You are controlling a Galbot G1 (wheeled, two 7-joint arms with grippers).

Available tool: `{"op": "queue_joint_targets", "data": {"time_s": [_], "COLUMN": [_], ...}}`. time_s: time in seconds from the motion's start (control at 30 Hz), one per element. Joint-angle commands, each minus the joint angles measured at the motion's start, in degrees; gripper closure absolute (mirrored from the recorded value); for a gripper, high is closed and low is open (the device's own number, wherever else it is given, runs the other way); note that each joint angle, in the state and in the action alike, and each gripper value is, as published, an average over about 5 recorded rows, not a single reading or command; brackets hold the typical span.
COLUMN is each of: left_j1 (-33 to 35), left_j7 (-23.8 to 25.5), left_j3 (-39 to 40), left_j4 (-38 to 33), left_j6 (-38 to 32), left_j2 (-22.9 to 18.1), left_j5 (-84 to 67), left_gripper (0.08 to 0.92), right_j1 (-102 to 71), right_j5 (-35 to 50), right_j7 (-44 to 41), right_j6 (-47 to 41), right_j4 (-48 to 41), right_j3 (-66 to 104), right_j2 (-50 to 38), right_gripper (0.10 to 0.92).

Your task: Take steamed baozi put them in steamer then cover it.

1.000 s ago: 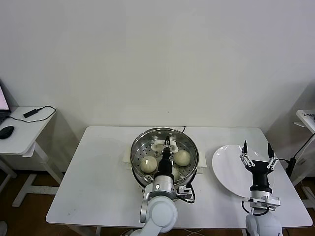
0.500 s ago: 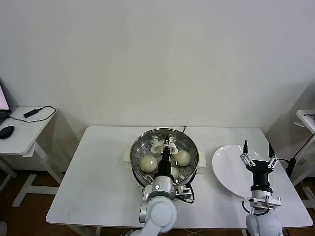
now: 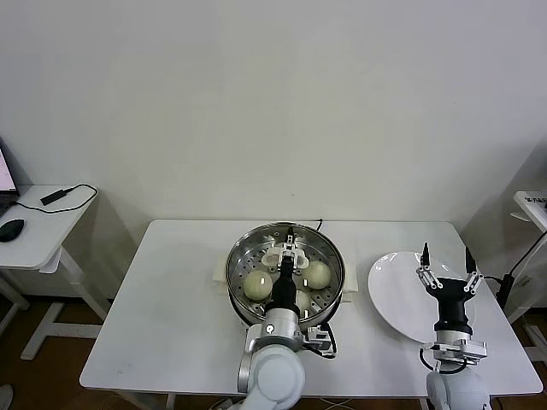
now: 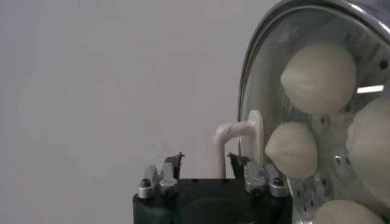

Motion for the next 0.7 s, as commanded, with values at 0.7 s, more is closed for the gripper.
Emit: {"op": "queue_joint_targets", "data": {"time_s": [0.7], "left_j1": [7.71], "left_j7": [-27.94], "left_j3": [-24.83], "left_j4": [-16.17], "left_j6": [-15.75], "left_j2": [11.61], "left_j5": [-81.92], "left_gripper": [0.177], "right_j1": [-1.12], "right_j5": [6.47], "right_j7": [-0.23], "right_j6": [-9.52], "right_j4": [-0.54], "right_j3": [-2.8], "right_j2": [-3.77], "right_gripper": [0.203]}}
